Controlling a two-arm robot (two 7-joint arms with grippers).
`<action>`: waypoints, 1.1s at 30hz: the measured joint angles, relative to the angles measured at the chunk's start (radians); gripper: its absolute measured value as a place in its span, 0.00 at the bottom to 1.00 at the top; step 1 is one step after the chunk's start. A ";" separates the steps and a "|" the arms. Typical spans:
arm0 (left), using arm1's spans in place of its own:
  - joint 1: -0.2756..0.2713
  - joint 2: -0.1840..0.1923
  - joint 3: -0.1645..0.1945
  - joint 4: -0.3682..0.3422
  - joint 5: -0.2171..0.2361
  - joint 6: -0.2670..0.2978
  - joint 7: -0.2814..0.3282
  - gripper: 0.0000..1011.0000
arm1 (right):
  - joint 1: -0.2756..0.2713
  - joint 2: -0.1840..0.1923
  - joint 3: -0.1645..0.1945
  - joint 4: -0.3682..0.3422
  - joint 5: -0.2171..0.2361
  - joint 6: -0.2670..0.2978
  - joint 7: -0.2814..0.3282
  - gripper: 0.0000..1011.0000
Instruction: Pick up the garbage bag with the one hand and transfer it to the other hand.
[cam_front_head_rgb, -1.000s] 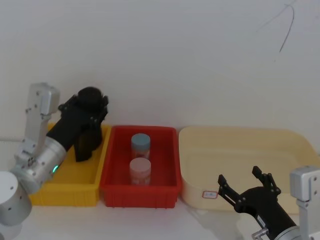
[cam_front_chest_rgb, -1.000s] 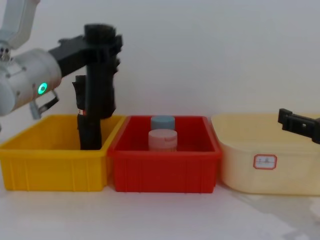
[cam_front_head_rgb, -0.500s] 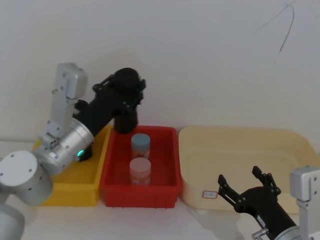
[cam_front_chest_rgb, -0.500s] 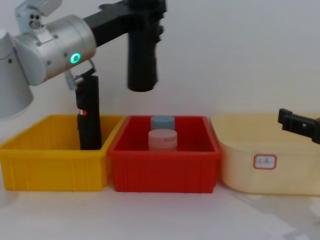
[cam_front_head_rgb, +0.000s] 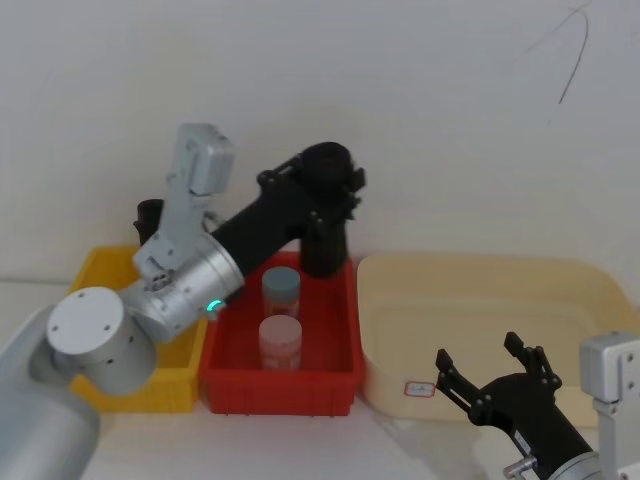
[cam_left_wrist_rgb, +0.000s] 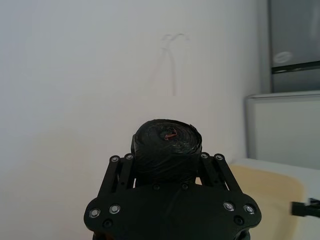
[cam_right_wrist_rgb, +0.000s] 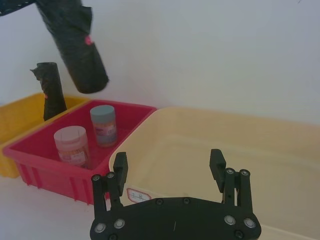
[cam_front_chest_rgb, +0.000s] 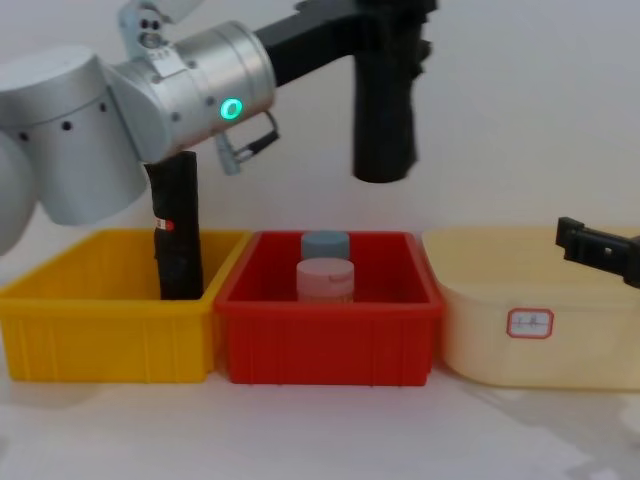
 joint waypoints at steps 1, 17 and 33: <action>-0.003 -0.004 0.003 0.008 -0.004 0.000 -0.009 0.51 | 0.000 0.000 0.000 0.000 0.000 0.000 0.000 0.99; -0.051 -0.082 0.067 0.126 -0.097 0.037 -0.173 0.51 | 0.000 0.000 0.000 0.000 0.000 0.000 0.000 0.99; -0.052 -0.099 0.094 0.149 -0.140 0.066 -0.214 0.51 | 0.000 0.000 0.000 0.000 0.000 0.000 0.000 0.99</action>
